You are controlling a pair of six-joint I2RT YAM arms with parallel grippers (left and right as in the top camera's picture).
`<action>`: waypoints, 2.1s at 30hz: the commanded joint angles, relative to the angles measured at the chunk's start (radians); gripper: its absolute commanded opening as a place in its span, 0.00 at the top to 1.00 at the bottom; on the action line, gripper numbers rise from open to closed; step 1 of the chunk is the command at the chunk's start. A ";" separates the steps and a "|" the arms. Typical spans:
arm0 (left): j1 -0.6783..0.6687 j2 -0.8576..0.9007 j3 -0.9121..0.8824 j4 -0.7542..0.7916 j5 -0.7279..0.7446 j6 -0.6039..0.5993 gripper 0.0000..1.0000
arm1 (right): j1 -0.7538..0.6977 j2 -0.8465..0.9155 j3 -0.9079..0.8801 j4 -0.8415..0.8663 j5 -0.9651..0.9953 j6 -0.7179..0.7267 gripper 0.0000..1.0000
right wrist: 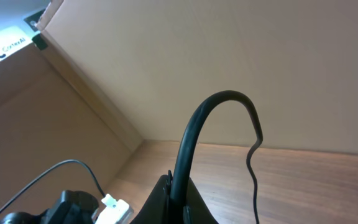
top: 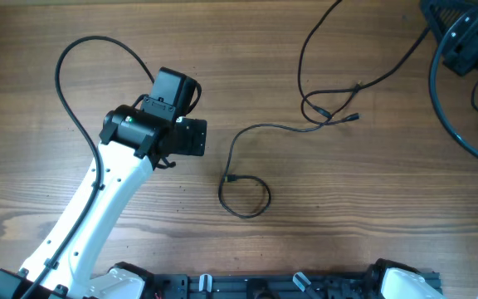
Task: Untangle cables
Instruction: 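Grasp the black cable with the right gripper and lift it up-right, then pull the cable with the right gripper off the table to the right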
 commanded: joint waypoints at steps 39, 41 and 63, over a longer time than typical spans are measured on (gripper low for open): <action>0.004 -0.014 -0.001 0.000 0.002 0.012 0.00 | 0.237 0.214 0.014 -0.101 0.139 0.064 0.96; 0.004 -0.014 -0.001 -0.001 0.002 0.012 0.00 | 0.237 0.214 0.014 -0.059 0.087 0.105 0.96; 0.004 -0.014 -0.001 0.000 0.002 0.012 0.00 | 0.239 0.214 0.014 0.536 -0.143 0.633 0.96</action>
